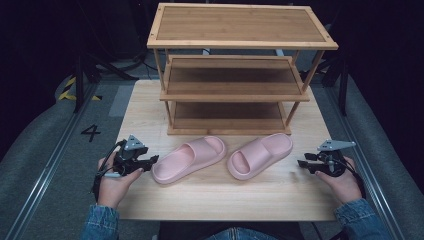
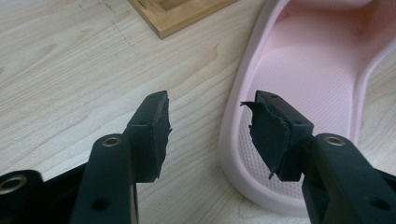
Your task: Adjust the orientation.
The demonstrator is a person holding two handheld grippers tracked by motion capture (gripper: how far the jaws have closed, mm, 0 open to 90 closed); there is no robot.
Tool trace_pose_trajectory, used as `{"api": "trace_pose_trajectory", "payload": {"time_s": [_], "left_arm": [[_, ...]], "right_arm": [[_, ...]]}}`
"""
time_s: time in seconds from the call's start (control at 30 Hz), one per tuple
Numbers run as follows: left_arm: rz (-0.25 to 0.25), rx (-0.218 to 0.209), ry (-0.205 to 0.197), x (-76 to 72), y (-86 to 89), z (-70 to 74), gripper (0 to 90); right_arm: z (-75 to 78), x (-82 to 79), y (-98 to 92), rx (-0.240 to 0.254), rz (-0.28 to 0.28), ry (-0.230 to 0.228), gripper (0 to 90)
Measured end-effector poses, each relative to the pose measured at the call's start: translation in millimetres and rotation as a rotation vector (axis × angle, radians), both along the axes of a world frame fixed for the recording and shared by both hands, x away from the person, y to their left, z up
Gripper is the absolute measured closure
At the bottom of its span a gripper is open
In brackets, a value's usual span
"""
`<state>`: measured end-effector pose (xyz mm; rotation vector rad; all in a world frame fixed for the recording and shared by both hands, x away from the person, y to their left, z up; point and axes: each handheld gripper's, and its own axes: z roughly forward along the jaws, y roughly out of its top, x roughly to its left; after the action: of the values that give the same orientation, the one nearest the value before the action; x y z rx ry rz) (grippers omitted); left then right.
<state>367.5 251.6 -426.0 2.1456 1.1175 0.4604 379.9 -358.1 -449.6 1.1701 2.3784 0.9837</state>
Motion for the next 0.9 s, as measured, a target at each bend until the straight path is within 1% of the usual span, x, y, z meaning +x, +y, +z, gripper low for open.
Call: {"api": "trace_pose_trajectory", "payload": {"time_s": [0.03, 0.1, 0.13, 0.17, 0.23, 0.27, 0.37, 0.43, 0.47, 0.5, 0.57, 0.6, 0.63, 0.7, 0.77, 0.87, 0.9], "left_arm": [[0.003, -0.003, -0.005, 0.3, 0.5, -0.1, 47.3], [0.017, 0.008, -0.008, 0.5, 2.0, 0.7, 46.8], [0.019, -0.002, -0.016, 0.8, 2.6, 0.0, 46.5], [0.019, -0.007, -0.011, 0.6, 2.5, -0.1, 45.7], [0.022, -0.001, -0.016, 0.5, 2.6, 0.4, 45.3], [0.024, -0.001, -0.01, 0.2, 2.4, 1.1, 45.0], [0.014, 0.001, -0.022, 0.9, 2.6, 1.5, 44.9], [0.018, 0.011, -0.028, 1.1, 1.9, 3.7, 44.5], [0.025, 0.007, -0.022, 0.9, 0.8, 5.4, 43.6], [0.02, -0.007, -0.031, 1.8, -0.9, 6.5, 43.1], [0.011, -0.005, -0.028, 2.5, -2.5, 7.8, 42.2], [-0.002, 0.012, -0.028, 3.7, -4.7, 8.8, 42.2], [-0.006, 0.016, -0.03, 4.6, -5.6, 8.7, 42.0], [-0.006, 0.005, -0.03, 5.8, -7.3, 7.7, 42.0], [-0.005, -0.023, -0.027, 7.0, -9.7, 6.7, 42.0], [-0.029, -0.023, -0.034, 12.0, -14.2, 8.2, 41.9], [-0.029, -0.029, -0.035, 14.0, -16.7, 7.8, 41.8]], "right_arm": [[-0.4, 0.1, -0.4, 0.0, 0.001, 0.001, 55.4], [-0.8, -0.2, -0.6, 0.0, 0.001, 0.003, 55.4], [-0.8, -0.3, -0.6, 0.0, 0.001, 0.003, 55.4], [-0.8, -0.4, -0.4, 0.001, 0.002, 0.003, 55.4], [-1.0, 0.0, 0.4, 0.001, 0.003, 0.005, 55.4], [-1.3, 0.4, 0.9, -0.003, 0.006, 0.005, 55.4], [-1.9, 0.5, 1.9, -0.004, 0.008, 0.009, 55.4], [-1.7, 0.5, 2.0, -0.001, 0.007, 0.009, 55.4], [-1.5, 0.5, 2.1, 0.003, 0.004, 0.01, 55.3], [-1.2, 0.3, 2.1, 0.004, 0.004, 0.009, 55.3], [-0.3, -0.5, 2.3, 0.007, 0.001, 0.008, 55.3], [0.5, -1.0, 2.6, 0.01, 0.001, 0.004, 55.3], [2.0, -1.2, 3.7, 0.011, 0.002, -0.003, 55.3], [3.1, -1.5, 5.2, 0.005, 0.007, -0.008, 55.1], [3.2, -2.4, 6.1, 0.004, 0.012, -0.01, 54.6], [1.7, -2.6, 7.0, 0.008, 0.013, -0.007, 54.1], [0.9, -2.2, 6.9, 0.006, 0.016, -0.005, 53.8]]}}
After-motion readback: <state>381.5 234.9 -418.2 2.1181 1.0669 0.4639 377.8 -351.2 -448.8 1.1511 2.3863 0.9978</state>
